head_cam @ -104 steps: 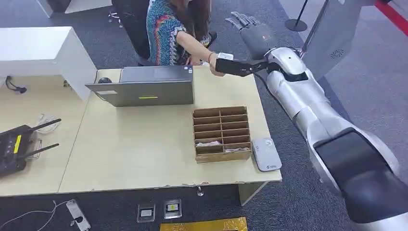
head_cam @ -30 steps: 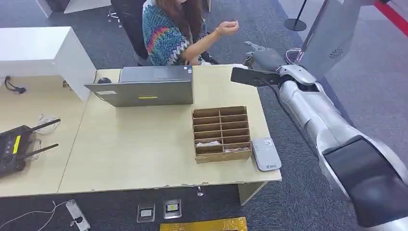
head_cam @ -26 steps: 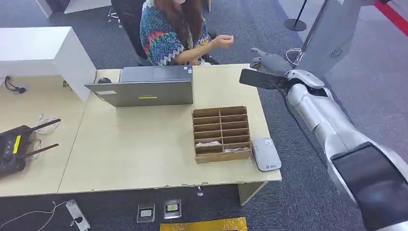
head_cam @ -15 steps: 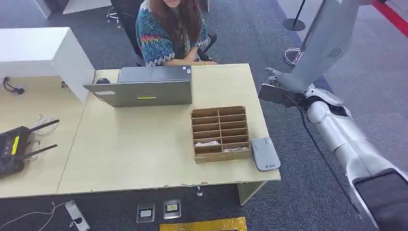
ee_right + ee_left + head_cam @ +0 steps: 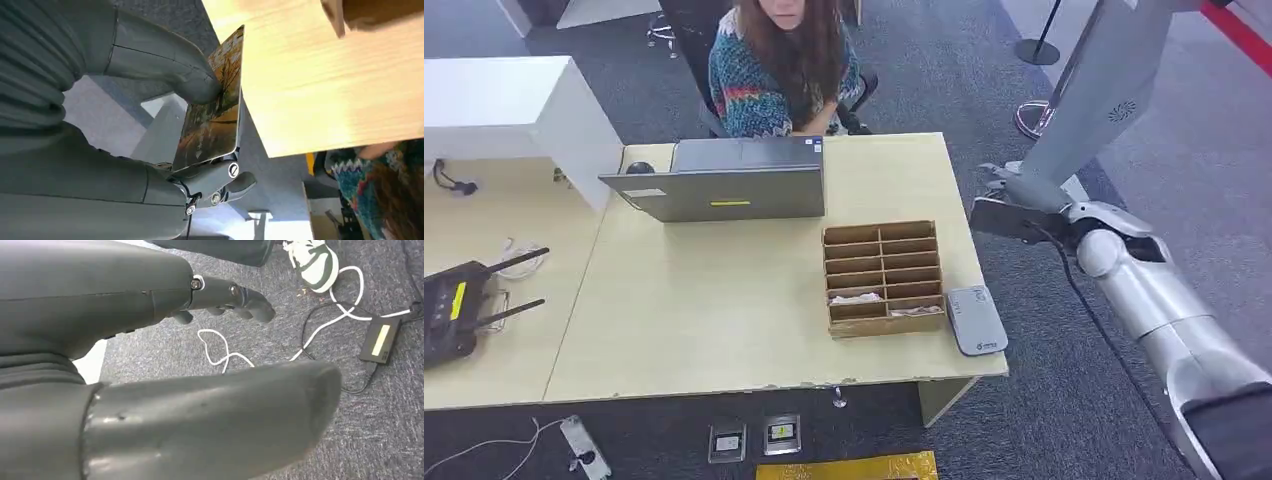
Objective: Pass the card to the sensor for recognition and then transmit it.
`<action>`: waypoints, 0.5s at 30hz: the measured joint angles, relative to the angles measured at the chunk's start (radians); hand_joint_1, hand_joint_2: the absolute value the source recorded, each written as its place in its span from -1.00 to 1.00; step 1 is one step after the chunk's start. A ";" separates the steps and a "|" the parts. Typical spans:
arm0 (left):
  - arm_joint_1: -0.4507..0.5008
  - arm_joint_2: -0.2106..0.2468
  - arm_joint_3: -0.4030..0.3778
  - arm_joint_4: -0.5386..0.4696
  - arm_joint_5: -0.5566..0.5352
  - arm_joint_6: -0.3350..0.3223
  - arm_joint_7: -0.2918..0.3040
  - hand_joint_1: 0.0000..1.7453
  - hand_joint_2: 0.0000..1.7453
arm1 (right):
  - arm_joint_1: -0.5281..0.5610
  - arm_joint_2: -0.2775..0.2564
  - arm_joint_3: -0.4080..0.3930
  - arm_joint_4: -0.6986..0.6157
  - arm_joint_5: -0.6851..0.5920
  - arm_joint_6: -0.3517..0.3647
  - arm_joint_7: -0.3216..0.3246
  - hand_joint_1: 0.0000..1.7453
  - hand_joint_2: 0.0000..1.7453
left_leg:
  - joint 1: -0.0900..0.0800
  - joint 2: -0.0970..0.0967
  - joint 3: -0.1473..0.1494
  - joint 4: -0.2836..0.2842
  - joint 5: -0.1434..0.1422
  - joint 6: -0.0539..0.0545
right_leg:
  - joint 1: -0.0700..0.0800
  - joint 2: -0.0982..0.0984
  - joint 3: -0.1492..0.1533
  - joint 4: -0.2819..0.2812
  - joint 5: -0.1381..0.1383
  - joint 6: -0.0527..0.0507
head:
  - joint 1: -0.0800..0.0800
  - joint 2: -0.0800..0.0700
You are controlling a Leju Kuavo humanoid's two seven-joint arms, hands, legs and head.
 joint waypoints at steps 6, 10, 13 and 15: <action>0.000 0.003 0.000 0.000 -0.003 -0.002 0.000 -1.00 -1.00 | 0.086 -0.024 -0.018 -0.083 -0.010 0.024 0.035 1.00 1.00 | 0.000 0.000 0.000 0.000 0.000 0.000 | 0.000 0.000 0.000 0.000 0.000 0.000 | -0.001 0.000; -0.001 0.005 0.000 0.000 -0.010 -0.002 0.000 -1.00 -1.00 | 0.123 -0.029 -0.024 -0.120 -0.011 0.042 0.050 1.00 1.00 | 0.000 0.000 0.000 0.000 0.000 0.000 | 0.000 0.000 0.000 0.000 0.000 0.000 | 0.000 0.000; -0.001 0.005 0.000 0.000 -0.012 -0.002 0.000 -1.00 -1.00 | 0.148 -0.034 -0.032 -0.150 -0.013 0.050 0.053 1.00 1.00 | 0.000 0.000 0.000 0.000 0.000 0.000 | 0.000 0.000 0.000 0.000 0.000 0.000 | 0.000 0.000; -0.001 0.005 0.000 0.000 -0.012 -0.002 0.000 -1.00 -1.00 | 0.160 -0.035 -0.032 -0.165 -0.016 0.059 0.055 1.00 1.00 | 0.000 0.000 0.000 0.000 0.000 0.000 | 0.000 0.000 0.000 0.000 0.000 0.000 | 0.000 0.000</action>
